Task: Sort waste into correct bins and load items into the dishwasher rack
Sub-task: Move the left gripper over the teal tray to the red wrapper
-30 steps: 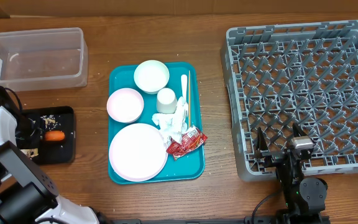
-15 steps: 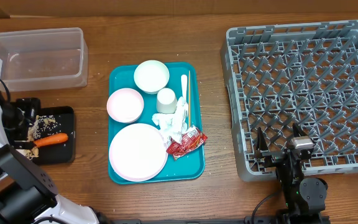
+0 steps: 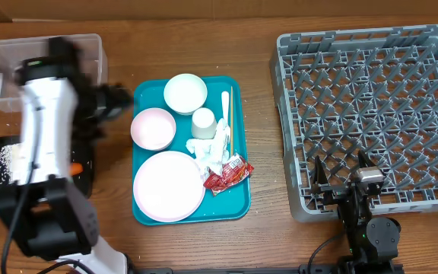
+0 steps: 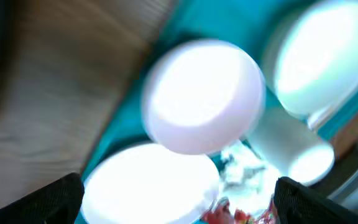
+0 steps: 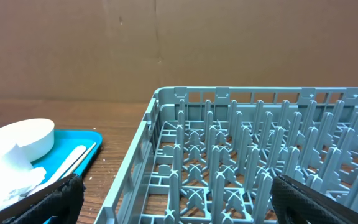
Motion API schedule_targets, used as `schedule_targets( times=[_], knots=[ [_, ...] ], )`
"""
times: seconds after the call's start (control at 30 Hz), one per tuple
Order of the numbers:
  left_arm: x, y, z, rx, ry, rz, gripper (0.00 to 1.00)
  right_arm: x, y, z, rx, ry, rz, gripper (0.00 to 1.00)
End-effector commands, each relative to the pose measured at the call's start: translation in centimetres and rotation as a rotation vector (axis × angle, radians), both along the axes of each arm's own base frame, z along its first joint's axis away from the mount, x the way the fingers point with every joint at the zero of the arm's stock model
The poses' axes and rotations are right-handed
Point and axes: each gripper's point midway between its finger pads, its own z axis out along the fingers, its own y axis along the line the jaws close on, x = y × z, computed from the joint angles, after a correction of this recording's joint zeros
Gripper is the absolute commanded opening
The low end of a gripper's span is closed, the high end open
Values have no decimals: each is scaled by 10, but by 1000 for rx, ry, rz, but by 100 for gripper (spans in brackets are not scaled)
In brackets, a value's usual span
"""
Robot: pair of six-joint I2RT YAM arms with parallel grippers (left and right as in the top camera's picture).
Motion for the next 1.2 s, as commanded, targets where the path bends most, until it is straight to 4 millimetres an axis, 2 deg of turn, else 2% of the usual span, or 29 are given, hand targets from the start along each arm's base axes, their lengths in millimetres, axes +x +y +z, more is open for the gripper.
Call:
schedule_targets(
  times=[0.0,0.03,0.2,0.4,0.5,0.77,0.83,0.9,0.97,1.0,1.07,1.17],
  knots=[
    [3,-39,13,81,-69,-172,100,0,1,-2,0,-3,5,100],
    [0,-59,12,90,-70,-232,100,0,1,-2,0,-3,5,100],
    [-5,-123,13,124,-137,-451,100,0,1,-2,0,-3,5,100],
    [9,-178,13,137,-277,-629,100,0,1,-2,0,-3,5,100],
    [13,-188,6,148,-290,-649,100,0,1,-2,0,-3,5,100],
    [19,-176,3,205,-287,-626,100,0,1,-2,0,-3,5,100],
    [18,-165,13,243,-286,-602,100,0,1,-2,0,-3,5,100],
    [20,-148,34,283,-301,-542,100,0,1,-2,0,-3,5,100],
    [22,-123,67,343,-344,-451,100,0,1,-2,0,-3,5,100],
    [22,-102,88,377,-375,-372,100,0,1,-2,0,-3,5,100],
    [19,-77,112,401,-409,-277,100,0,1,-2,0,-3,5,100],
    [1,-21,146,409,-445,-85,100,0,1,-2,0,-3,5,100]
  ],
)
